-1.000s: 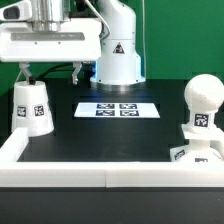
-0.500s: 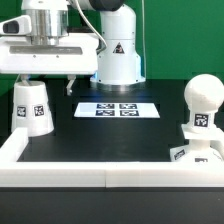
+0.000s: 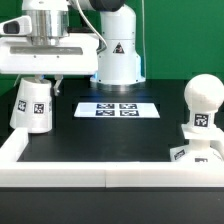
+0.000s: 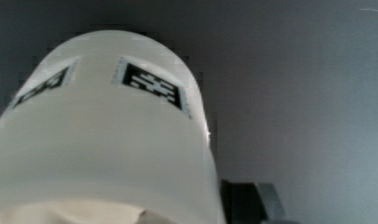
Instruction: Assemble lamp
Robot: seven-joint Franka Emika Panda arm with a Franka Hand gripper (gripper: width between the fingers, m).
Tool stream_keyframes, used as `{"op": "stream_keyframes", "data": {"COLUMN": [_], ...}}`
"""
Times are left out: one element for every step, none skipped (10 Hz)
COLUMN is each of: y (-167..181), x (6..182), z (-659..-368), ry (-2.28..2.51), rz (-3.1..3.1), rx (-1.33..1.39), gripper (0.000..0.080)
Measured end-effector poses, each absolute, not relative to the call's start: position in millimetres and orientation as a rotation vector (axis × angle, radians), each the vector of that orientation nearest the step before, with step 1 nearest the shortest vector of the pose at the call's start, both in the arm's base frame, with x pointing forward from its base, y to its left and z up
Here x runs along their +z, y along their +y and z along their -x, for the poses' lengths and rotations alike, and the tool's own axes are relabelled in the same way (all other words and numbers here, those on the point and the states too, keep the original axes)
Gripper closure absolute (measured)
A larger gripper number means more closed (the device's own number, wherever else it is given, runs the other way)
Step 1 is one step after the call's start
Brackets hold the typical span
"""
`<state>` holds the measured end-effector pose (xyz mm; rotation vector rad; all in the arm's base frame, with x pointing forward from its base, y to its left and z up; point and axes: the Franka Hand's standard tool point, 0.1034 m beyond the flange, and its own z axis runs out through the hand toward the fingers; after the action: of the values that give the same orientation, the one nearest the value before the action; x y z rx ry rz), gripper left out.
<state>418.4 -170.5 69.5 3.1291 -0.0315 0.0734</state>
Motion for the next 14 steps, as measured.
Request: {"op": "stream_keyframes", "data": {"y": [-170.4, -169.0, -154.4, -133.8, -116.5, -102.3, -85.3, -72.7, -63.4, -58.7, -59.8, -60.5, -59.7, -59.7], "x": [69.5, 69.6, 72.9, 82.1, 93.8, 104.5, 118.8, 132.4, 147.4, 158.9, 164.8, 160.7, 158.9, 158.9], "z": [-418.4, -419.0, -423.4, -431.6, -441.1, -451.2, -465.0, -481.6, -501.1, -515.0, -522.0, -520.4, -518.4, -518.4], "ry": [-0.031, -0.032, -0.126, -0.178, -0.227, -0.274, -0.352, -0.414, -0.485, -0.518, -0.532, -0.531, -0.53, -0.53], "rz": [-3.129, -3.13, -3.143, -3.166, -3.184, -3.195, -3.208, -3.216, -3.22, -3.229, -3.243, -3.236, -3.236, -3.236], "rx": [0.073, 0.074, 0.066, 0.052, 0.046, 0.051, 0.042, 0.044, 0.056, 0.046, 0.016, 0.03, 0.021, 0.021], "gripper": [0.0757, 0.0757, 0.0757, 0.0757, 0.0757, 0.0757, 0.0755, 0.0755, 0.0755, 0.0755, 0.0755, 0.0755, 0.0755, 0.0755]}}
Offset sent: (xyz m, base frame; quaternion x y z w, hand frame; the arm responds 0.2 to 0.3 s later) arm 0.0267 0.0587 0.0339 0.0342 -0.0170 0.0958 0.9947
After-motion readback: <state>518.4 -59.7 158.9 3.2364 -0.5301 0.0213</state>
